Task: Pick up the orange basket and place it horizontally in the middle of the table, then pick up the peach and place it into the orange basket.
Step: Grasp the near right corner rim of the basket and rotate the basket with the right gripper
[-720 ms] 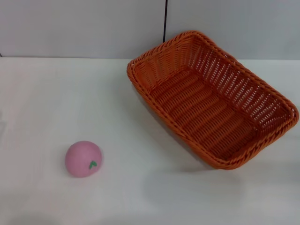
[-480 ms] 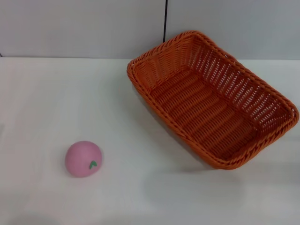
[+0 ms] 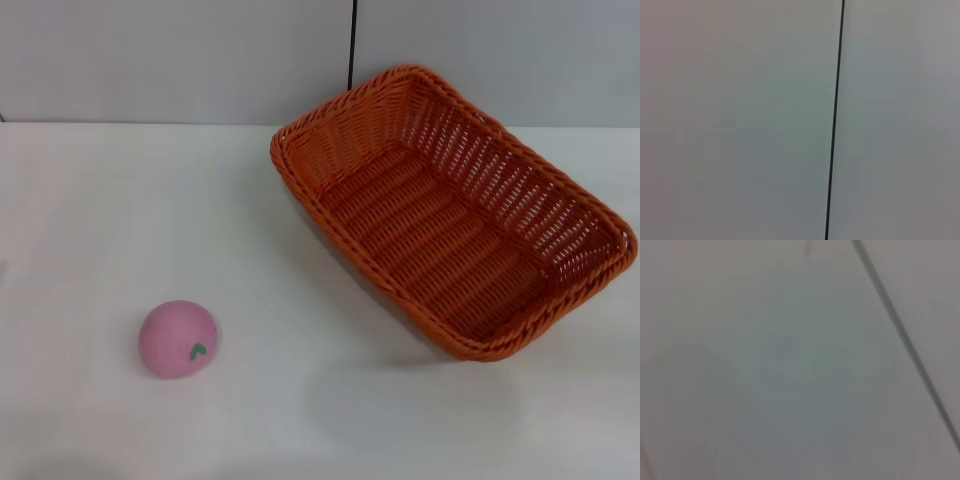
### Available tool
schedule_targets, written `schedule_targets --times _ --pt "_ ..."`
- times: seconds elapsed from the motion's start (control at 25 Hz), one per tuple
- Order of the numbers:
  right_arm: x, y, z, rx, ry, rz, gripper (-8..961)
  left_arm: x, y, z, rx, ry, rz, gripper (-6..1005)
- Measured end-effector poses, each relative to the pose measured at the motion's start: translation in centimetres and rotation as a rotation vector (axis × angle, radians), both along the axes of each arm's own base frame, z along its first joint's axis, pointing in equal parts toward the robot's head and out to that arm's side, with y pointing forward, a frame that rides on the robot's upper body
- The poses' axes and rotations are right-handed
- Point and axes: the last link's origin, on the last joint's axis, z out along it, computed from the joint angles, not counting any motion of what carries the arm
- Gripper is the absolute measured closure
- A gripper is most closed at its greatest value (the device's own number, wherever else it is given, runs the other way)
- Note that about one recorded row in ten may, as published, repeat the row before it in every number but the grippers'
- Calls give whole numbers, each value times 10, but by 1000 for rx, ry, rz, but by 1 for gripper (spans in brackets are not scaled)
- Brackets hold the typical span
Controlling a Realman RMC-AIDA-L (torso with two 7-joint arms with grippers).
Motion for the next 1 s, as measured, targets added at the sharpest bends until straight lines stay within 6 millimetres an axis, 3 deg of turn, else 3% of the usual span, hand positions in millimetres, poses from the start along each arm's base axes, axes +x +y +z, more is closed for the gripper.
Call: schedule_targets --times 0.04,0.08,0.12,0.24,0.28,0.32,0.44,0.48,0.56,0.68,0.72,0.84,0.88,1.0 --pt "-3 2 10 -61 -5 -1 162 0 0 0 1 0 0 168" --pt "-11 7 32 -196 -32 -30 162 0 2 0 1 -1 0 168" --pt "-11 7 32 -196 -32 -30 162 0 2 0 1 -1 0 168" --pt "-31 19 60 -386 -104 -123 162 2 5 0 -1 -2 -7 168" --pt "-48 27 74 -504 -173 -186 162 3 6 0 1 -2 -17 168" --pt "-48 27 74 -504 -173 -186 162 3 6 0 1 -2 -17 168" --pt "-72 42 84 -676 -260 -268 163 6 6 1 7 0 -34 168" --pt "-83 53 83 -796 -298 -327 163 6 6 1 6 1 -38 168" --pt "-88 59 79 -849 -312 -346 163 6 5 0 4 1 -39 168" --pt "-102 81 55 -990 -366 -400 163 6 3 -2 -4 0 -36 168" --pt "-102 81 55 -990 -366 -400 163 6 3 -2 -4 0 -36 169" --pt "-112 94 31 -1035 -406 -390 163 6 0 -3 -10 -1 -32 169" --pt "-118 101 14 -1046 -422 -373 163 5 -1 -4 -11 -2 -31 169" --pt "-121 108 0 -1055 -433 -362 164 4 -4 -4 -10 -6 -24 169"
